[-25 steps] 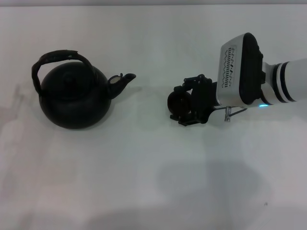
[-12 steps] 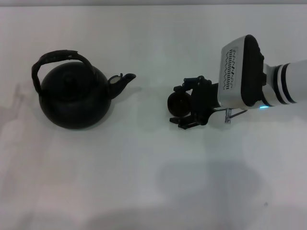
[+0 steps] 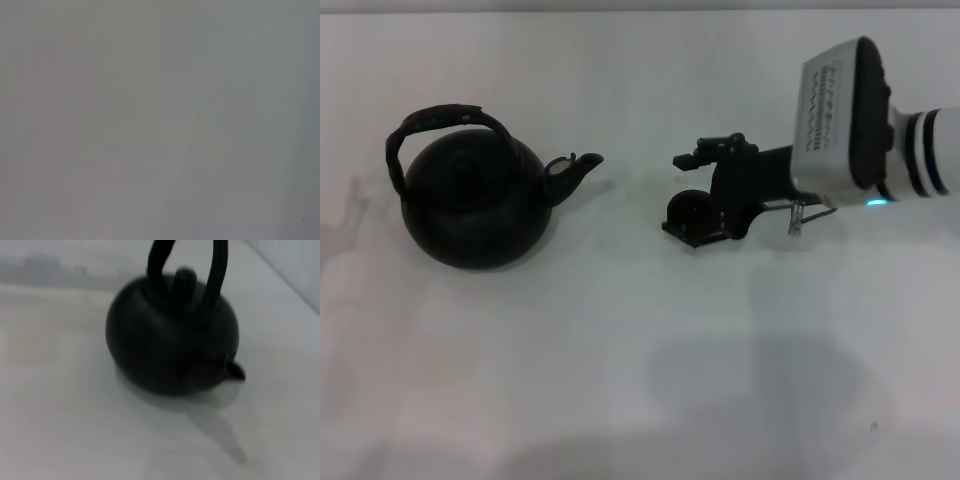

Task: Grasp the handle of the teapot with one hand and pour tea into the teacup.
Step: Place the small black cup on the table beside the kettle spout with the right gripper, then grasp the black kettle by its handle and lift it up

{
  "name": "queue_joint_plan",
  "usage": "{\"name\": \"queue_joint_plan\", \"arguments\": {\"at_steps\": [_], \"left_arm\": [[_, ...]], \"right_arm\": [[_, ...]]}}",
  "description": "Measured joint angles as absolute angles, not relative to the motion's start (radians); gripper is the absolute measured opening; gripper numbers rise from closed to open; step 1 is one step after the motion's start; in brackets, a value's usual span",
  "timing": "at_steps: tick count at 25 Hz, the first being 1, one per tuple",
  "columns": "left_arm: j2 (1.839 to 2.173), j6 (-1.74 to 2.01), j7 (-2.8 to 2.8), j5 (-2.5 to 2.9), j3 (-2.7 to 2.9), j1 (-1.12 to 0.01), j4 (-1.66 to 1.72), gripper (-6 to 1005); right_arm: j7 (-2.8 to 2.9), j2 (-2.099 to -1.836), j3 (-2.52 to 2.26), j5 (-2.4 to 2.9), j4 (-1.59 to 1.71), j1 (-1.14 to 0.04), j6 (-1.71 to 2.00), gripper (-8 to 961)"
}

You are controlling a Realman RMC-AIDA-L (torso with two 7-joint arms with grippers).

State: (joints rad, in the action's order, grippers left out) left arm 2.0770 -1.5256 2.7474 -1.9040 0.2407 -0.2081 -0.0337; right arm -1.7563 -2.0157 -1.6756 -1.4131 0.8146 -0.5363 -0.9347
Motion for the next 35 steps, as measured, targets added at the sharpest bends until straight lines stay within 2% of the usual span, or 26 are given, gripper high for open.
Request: {"name": "queue_joint_plan", "arguments": {"at_steps": [7,22,35], "left_arm": [[2.078,-1.53,2.747,-1.904,0.241,-0.196,-0.034,775],[2.083,-1.679,2.748,-1.747,0.287,-0.191,-0.056,771],[2.079,-1.491,2.73,-1.691,0.29,-0.277,-0.082,754]], "right_arm": [[-1.791,-2.014,-1.467,-1.457,0.873,-0.505,-1.131,857],[-1.941,-2.004,-0.939,-1.571,0.915,-0.326,-1.424,857],[-2.005,-2.003,-0.858,-1.574,0.828,-0.321,-1.449,857]]}}
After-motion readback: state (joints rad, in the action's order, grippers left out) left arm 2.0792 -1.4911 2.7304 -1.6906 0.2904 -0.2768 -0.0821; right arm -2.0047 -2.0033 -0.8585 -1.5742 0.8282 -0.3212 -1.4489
